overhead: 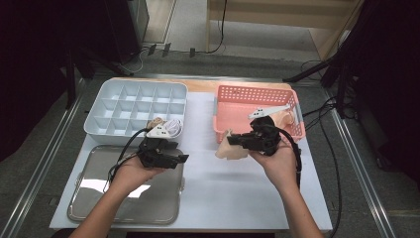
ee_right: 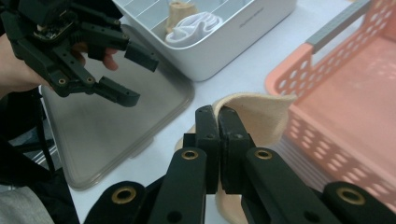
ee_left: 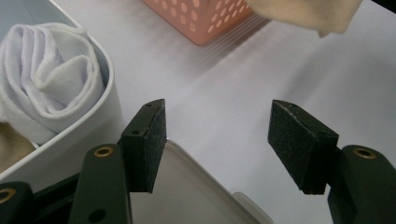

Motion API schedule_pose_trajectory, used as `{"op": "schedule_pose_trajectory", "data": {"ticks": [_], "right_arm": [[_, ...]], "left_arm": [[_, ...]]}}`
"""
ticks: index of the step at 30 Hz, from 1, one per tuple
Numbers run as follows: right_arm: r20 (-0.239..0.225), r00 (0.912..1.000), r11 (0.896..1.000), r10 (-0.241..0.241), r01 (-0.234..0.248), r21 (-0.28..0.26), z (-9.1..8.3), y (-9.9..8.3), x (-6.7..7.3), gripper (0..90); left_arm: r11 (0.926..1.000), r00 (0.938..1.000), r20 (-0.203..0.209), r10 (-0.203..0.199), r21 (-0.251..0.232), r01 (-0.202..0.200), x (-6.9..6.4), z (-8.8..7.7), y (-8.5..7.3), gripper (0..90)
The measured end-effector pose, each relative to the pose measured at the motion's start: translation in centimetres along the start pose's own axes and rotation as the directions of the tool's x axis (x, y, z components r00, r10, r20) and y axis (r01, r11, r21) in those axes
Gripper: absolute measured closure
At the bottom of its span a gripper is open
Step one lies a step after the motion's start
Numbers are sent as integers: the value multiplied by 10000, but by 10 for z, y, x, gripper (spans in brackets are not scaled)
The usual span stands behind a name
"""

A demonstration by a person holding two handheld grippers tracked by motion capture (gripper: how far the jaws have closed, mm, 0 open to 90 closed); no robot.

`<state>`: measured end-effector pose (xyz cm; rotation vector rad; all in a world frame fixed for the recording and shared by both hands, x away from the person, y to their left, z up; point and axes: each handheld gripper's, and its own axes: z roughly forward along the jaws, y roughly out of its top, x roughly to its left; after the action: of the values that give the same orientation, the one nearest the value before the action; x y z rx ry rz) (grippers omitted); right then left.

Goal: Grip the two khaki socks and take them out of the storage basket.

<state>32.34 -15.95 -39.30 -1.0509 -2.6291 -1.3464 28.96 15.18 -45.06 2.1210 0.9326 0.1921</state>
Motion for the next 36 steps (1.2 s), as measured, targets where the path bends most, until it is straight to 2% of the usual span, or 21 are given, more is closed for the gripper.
{"op": "schedule_pose_trajectory", "data": {"ticks": [8,16,25,36], "right_arm": [[-357,9993,9995,-140,149,271,19,-8,11,894],[-505,9985,9985,-187,212,508,36,-14,14,894],[-478,9987,9969,-178,214,756,58,-25,9,893],[-298,9996,9902,15,27,1400,82,-37,1,891]], "left_arm": [[10000,10000,3,-34,25,34,1,1,-2,383],[10000,10000,15,-18,65,18,1,2,-3,383],[10000,10000,46,27,65,-27,0,4,-4,383],[9999,9999,133,86,77,-87,-1,4,-5,383]]}}
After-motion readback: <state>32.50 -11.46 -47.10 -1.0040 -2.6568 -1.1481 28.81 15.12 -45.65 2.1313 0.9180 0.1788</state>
